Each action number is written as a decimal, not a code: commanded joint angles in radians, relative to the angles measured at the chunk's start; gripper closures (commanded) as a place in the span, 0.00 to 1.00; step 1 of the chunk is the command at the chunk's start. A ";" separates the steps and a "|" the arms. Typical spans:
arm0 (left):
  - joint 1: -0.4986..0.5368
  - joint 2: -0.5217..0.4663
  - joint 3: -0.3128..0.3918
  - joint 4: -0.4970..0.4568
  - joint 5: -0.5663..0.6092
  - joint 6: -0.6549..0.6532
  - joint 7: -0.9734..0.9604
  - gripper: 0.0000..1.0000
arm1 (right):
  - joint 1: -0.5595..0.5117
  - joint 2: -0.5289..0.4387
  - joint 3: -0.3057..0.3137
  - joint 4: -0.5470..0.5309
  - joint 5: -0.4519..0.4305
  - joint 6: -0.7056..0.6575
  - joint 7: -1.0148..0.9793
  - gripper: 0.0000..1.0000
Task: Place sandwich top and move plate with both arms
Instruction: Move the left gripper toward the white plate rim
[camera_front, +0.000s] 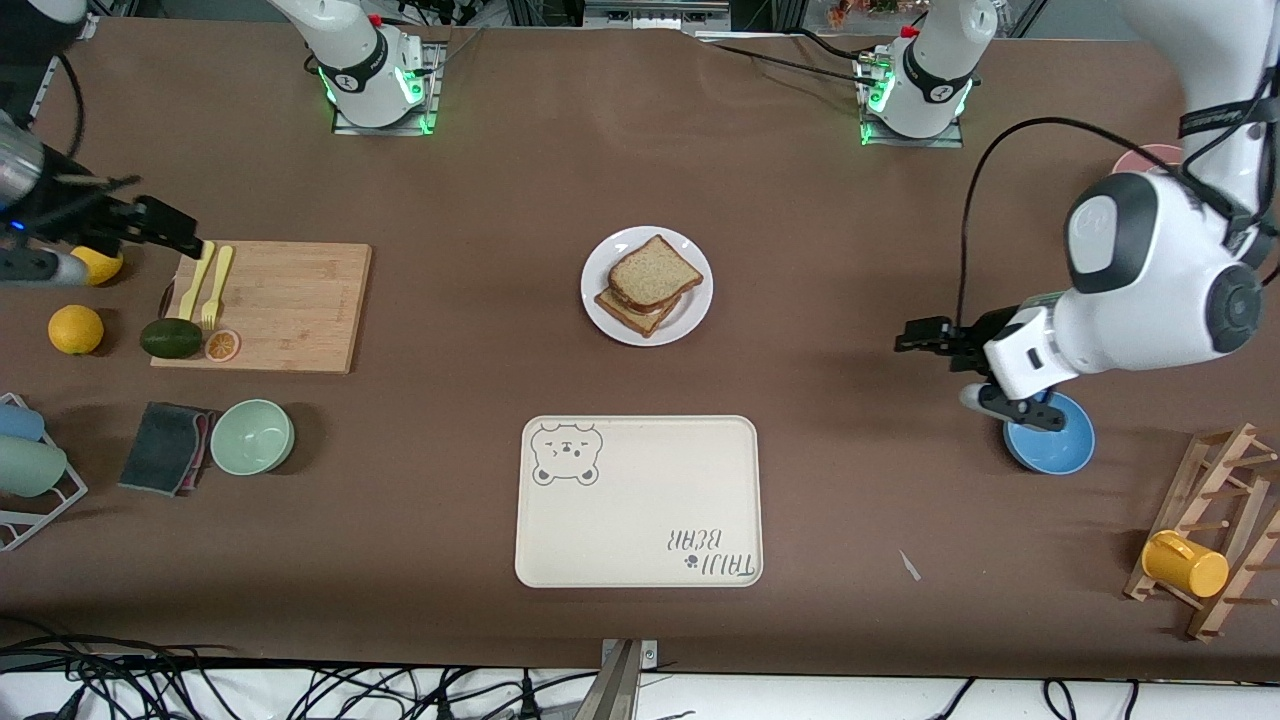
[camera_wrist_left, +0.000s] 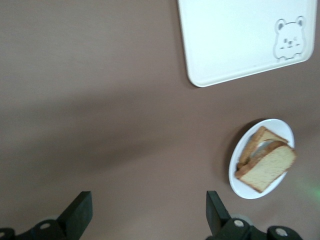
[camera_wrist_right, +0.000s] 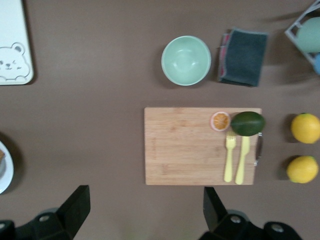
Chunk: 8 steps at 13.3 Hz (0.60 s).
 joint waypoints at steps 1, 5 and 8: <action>-0.004 0.056 0.000 0.003 -0.087 0.015 0.020 0.00 | -0.020 -0.028 -0.002 -0.013 -0.014 0.008 -0.022 0.00; -0.073 0.145 -0.004 0.007 -0.137 0.084 0.007 0.00 | -0.052 -0.010 -0.004 0.013 0.042 -0.022 -0.017 0.00; -0.089 0.181 -0.015 0.010 -0.153 0.091 0.007 0.00 | -0.046 0.001 0.004 0.027 0.029 -0.029 -0.013 0.00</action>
